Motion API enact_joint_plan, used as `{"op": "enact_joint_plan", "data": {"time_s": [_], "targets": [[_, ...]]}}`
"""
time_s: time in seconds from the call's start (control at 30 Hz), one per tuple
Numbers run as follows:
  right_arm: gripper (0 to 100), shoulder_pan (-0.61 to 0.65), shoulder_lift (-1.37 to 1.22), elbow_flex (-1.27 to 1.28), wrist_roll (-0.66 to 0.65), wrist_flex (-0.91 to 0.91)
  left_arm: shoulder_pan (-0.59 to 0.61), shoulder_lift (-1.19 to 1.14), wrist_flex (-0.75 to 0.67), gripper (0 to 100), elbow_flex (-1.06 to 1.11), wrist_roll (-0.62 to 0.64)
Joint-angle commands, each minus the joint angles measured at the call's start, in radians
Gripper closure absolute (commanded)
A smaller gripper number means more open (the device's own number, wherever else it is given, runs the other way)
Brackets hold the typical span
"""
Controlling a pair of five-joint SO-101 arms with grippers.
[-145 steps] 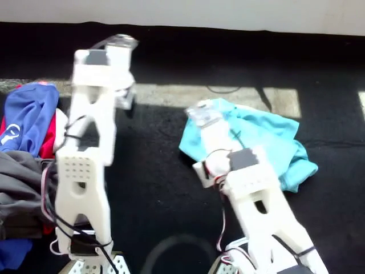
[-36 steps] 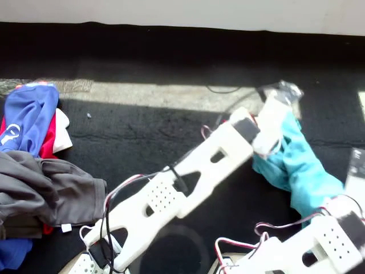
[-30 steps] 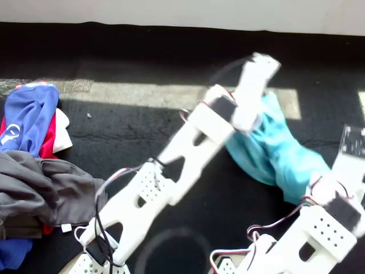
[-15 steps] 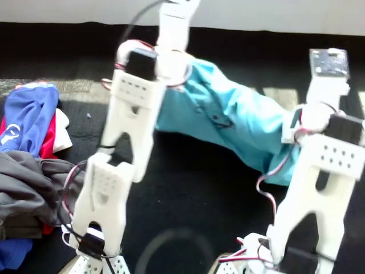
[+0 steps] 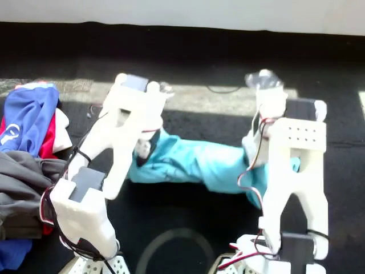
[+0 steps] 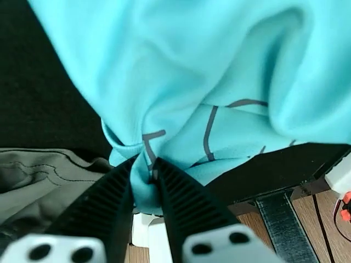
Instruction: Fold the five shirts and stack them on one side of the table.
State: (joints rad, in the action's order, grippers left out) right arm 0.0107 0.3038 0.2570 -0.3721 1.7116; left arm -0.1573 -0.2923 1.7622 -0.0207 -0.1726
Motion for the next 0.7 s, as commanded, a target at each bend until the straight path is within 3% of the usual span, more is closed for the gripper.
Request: {"op": "enact_joint_plan", "data": {"time_s": [0.0, 0.17, 0.33, 0.43, 0.53, 0.67], "targets": [[99.3, -0.002, 0.15, 0.251, -0.058, -0.107, 0.041, 0.065, 0.008, 99, 0.087, -0.044], [99.3, -0.028, 0.288, 0.533, -0.133, -0.208, 0.059, 0.071, 0.009, 99, 0.179, -0.141], [98.9, -0.036, 0.34, 0.604, -0.172, -0.206, 0.059, 0.071, 0.012, 98, 0.186, -0.195], [96.6, -0.036, 0.351, 0.601, -0.17, -0.205, 0.064, 0.071, 0.012, 89, 0.188, -0.216], [87.5, -0.036, 0.366, 0.601, -0.17, -0.205, 0.073, 0.073, 0.012, 80, 0.183, -0.222], [85.1, -0.036, 0.421, 0.599, -0.166, -0.213, 0.133, 0.09, 0.012, 79, 0.091, -0.252]]}}
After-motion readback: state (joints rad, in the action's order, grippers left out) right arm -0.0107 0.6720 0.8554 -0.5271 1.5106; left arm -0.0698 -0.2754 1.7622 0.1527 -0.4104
